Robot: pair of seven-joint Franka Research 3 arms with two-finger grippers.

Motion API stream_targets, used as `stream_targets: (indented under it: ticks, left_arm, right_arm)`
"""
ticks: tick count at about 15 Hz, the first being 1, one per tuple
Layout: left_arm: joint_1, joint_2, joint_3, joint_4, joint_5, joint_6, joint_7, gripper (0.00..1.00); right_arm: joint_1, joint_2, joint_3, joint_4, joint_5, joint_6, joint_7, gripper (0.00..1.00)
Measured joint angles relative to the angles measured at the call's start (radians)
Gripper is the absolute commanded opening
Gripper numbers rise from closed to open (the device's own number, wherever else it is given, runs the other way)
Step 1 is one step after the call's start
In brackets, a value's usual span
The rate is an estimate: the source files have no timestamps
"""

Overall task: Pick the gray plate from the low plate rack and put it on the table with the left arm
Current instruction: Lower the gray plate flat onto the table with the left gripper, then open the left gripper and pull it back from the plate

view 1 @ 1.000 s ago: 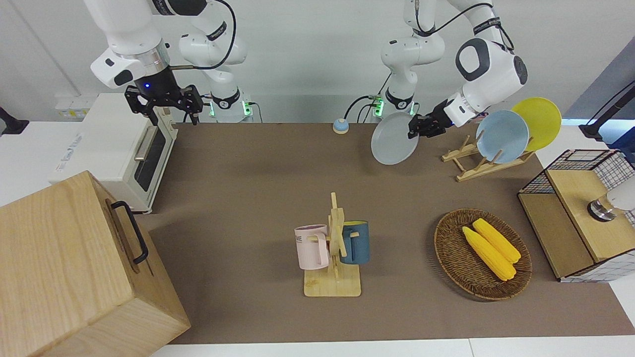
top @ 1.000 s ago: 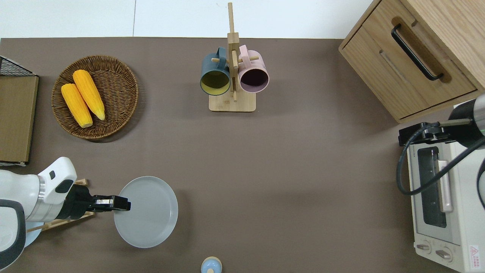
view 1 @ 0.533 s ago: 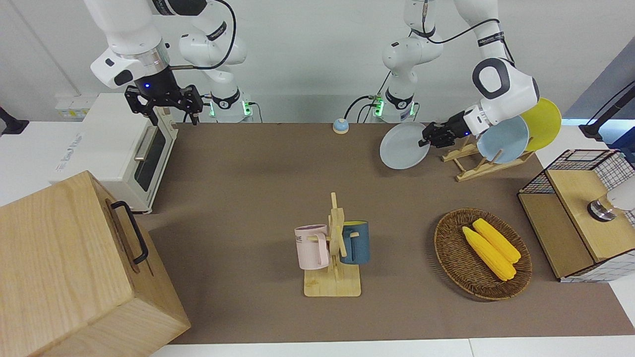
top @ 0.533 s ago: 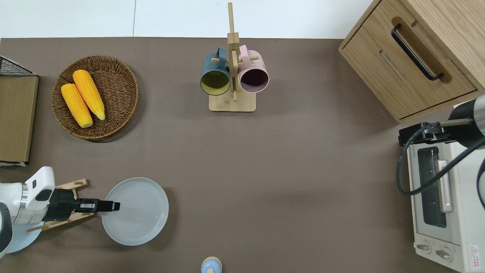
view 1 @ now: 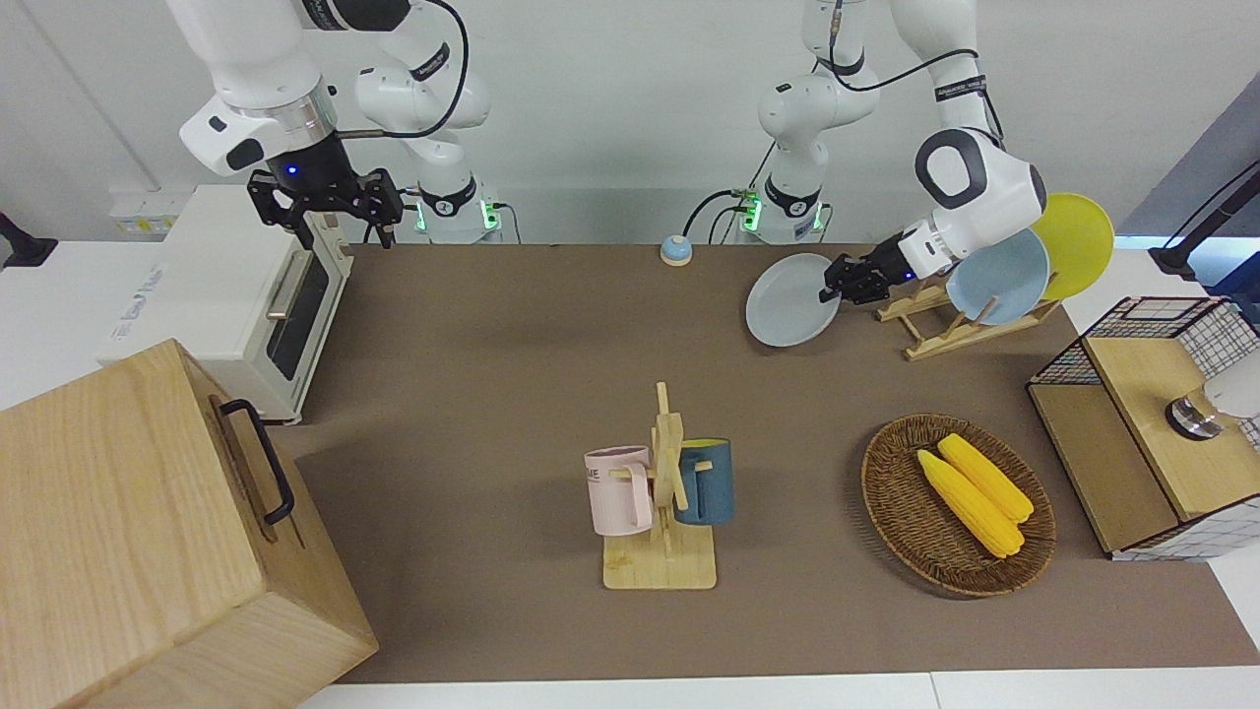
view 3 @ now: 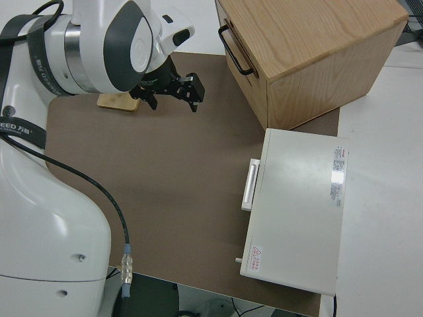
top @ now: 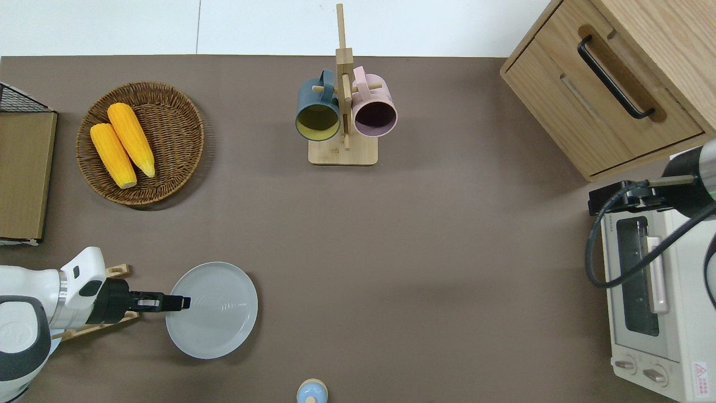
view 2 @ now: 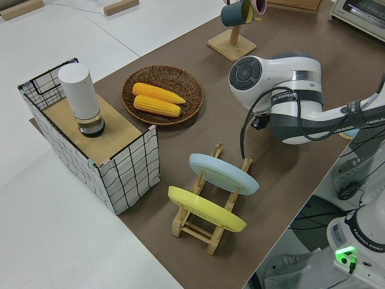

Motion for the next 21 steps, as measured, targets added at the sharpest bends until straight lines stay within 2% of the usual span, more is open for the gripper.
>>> stream_targets:
  ticks: [1, 2, 5, 6, 7, 17, 21]
  left_arm:
    - [-0.011, 0.000, -0.001, -0.001, 0.000, 0.008, 0.000, 0.01]
    - [-0.022, -0.001, -0.002, -0.001, 0.000, 0.015, 0.000, 0.09]
    - [-0.032, -0.001, -0.004, -0.001, 0.000, 0.020, 0.000, 0.39]
    - [-0.032, -0.001, -0.003, -0.001, 0.000, 0.022, 0.000, 0.56]
    - [-0.032, -0.002, -0.003, -0.001, 0.001, 0.025, 0.000, 0.99]
    - [-0.036, -0.016, -0.029, 0.023, 0.035, 0.047, 0.003, 1.00]
    - [-0.037, -0.019, -0.031, 0.066, 0.084, 0.049, -0.039, 1.00]
  right_arm:
    - [0.000, 0.000, 0.000, 0.000, 0.000, 0.000, 0.000, 0.983]
    - [0.000, 0.000, 0.000, 0.000, 0.000, 0.000, 0.000, 0.983]
    - [0.000, 0.000, 0.000, 0.000, 0.000, 0.000, 0.000, 0.983]
    - [0.000, 0.000, 0.000, 0.000, 0.000, 0.000, 0.000, 0.983]
    - [0.000, 0.000, 0.000, 0.000, 0.000, 0.000, 0.000, 0.983]
    - [0.000, 0.000, 0.000, 0.000, 0.000, 0.000, 0.000, 0.983]
    - [0.000, 0.000, 0.000, 0.000, 0.000, 0.000, 0.000, 0.983]
